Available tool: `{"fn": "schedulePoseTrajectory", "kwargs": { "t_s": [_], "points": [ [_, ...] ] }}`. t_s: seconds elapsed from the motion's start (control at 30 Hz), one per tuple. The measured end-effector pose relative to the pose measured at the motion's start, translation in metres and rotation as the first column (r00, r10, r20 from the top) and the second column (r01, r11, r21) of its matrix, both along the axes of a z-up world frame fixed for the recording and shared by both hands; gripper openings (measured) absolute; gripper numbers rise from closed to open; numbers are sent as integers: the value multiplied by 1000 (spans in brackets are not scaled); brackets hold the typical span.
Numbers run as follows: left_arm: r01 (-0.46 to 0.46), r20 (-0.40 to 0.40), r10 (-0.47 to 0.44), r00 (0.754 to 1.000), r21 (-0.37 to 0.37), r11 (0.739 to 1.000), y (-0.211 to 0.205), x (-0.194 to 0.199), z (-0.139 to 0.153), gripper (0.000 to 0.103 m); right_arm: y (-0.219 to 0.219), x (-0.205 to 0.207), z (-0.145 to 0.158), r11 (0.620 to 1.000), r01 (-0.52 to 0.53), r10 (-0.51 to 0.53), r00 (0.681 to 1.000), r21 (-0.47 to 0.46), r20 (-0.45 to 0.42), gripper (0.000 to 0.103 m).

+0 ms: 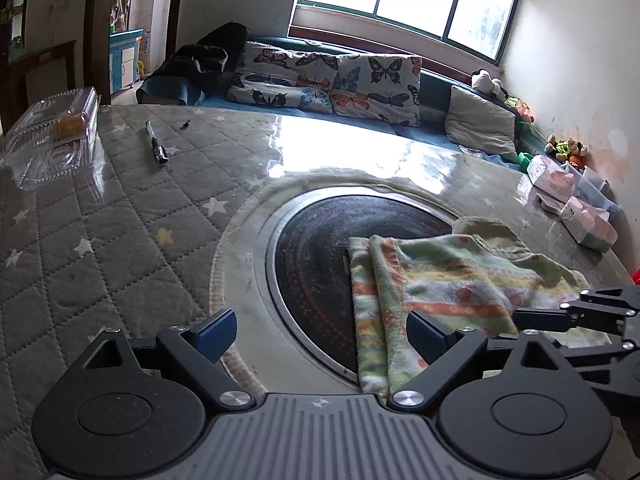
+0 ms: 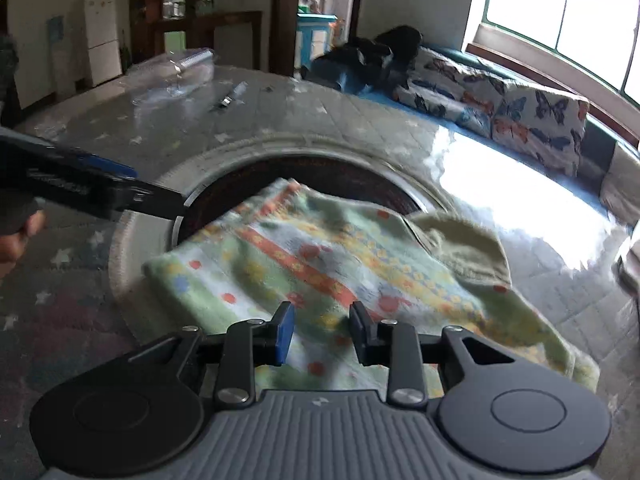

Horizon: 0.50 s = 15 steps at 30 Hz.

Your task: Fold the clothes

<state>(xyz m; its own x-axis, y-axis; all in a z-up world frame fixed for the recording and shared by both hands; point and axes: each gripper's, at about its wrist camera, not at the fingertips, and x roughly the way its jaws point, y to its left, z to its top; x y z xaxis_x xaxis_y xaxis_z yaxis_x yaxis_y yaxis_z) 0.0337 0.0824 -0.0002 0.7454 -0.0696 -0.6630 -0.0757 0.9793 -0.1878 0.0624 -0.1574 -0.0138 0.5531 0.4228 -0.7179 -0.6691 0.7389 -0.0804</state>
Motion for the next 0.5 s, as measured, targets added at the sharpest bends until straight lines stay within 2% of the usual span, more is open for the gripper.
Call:
{"fn": "schedulePoseTrajectory", "kwargs": {
  "t_s": [0.27, 0.5],
  "points": [
    [-37, -27, 35, 999, -59, 998, 9, 9, -1, 94, 36, -27, 10, 985, -172, 172, 985, -4, 9, 30],
    [-45, -53, 38, 998, -125, 991, 12, 12, -2, 94, 69, -34, -6, 970, -242, 242, 970, -29, -16, 31]
  ]
}}
